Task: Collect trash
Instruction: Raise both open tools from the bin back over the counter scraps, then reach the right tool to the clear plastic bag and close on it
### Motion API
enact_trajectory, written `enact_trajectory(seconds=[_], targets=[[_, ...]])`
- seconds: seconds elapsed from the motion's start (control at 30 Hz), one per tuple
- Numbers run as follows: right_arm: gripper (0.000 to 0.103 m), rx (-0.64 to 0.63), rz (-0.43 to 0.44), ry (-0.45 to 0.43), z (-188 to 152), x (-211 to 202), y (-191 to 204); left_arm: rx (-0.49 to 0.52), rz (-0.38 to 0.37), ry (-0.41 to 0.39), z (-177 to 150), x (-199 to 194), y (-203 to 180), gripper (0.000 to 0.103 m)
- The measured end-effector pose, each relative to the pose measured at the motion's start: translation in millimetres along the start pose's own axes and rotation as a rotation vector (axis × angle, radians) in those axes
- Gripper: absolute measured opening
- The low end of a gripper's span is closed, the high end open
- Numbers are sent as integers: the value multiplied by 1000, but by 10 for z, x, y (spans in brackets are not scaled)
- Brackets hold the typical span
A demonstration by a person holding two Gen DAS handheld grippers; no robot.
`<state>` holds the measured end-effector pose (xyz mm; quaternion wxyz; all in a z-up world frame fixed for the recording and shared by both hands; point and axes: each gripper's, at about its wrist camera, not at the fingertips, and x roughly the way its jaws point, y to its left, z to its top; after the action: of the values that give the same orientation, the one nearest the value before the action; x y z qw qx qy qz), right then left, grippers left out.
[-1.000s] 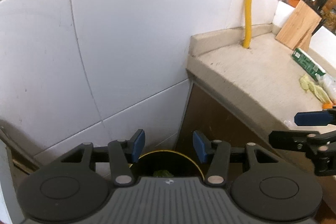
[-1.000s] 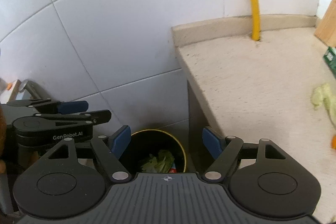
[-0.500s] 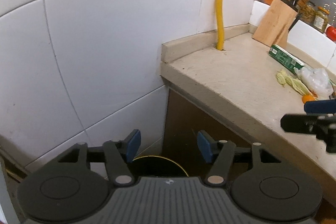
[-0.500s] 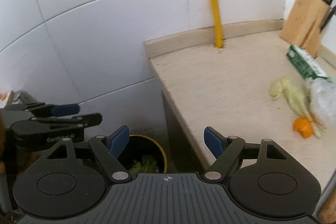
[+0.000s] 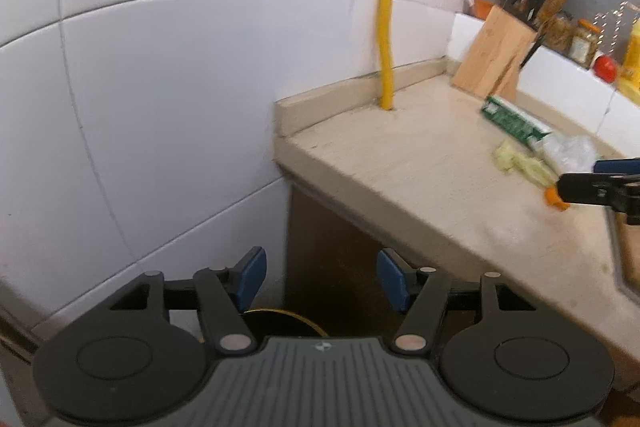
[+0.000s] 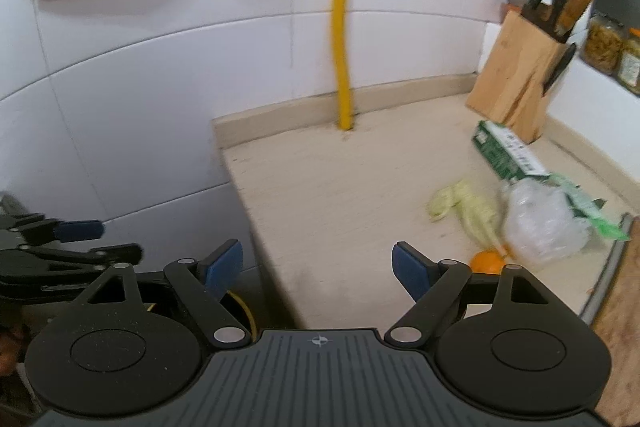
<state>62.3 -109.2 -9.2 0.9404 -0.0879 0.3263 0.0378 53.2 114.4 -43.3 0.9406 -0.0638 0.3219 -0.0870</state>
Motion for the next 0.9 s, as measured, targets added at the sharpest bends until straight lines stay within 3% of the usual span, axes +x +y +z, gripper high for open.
enact_trajectory(seconds=[0.1, 0.4, 0.9], targets=[[87, -6, -30, -12, 30, -28, -140, 13, -7, -13, 41, -19, -130, 61], [88, 33, -77, -22, 111, 35, -577, 2, -53, -30, 272, 58, -466, 62], [93, 134, -252, -65, 100, -87, -1295, 121, -229, -40, 737, 345, -1385, 63]])
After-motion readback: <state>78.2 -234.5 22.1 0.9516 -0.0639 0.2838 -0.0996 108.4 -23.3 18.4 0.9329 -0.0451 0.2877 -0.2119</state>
